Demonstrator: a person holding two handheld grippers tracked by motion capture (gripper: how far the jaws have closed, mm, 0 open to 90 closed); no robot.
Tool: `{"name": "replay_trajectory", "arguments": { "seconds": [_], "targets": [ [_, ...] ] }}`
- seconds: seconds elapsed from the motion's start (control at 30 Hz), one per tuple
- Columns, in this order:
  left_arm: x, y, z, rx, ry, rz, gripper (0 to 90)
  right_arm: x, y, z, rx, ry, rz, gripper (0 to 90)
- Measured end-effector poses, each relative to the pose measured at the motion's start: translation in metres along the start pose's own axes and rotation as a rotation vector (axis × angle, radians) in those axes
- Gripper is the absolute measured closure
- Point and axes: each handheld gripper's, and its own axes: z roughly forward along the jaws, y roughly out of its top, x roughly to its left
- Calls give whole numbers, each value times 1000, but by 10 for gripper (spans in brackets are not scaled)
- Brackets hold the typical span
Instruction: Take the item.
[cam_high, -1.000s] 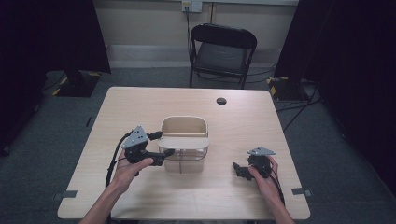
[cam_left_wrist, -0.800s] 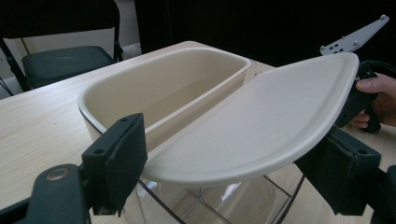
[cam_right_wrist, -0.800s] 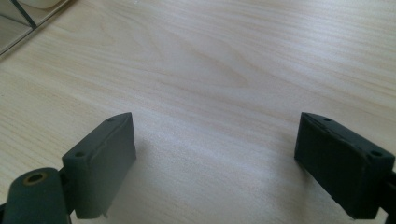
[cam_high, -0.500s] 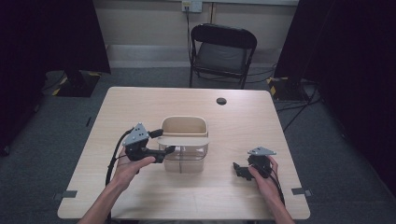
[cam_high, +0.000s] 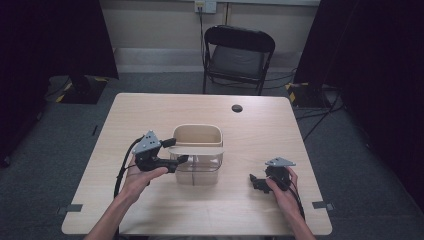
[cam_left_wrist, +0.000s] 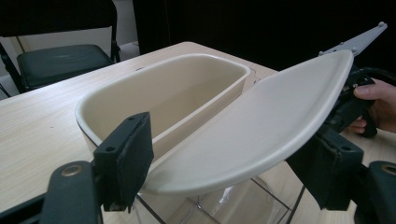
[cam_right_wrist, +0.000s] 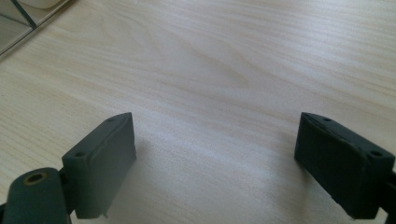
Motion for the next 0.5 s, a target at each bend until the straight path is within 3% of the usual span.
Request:
{"name": "replay_trajectory", "arguments": {
  "seconds": [0.5],
  "targets": [
    [3, 0, 2, 15, -2, -14, 325, 0, 0, 0, 0, 0, 0, 119]
  ]
}}
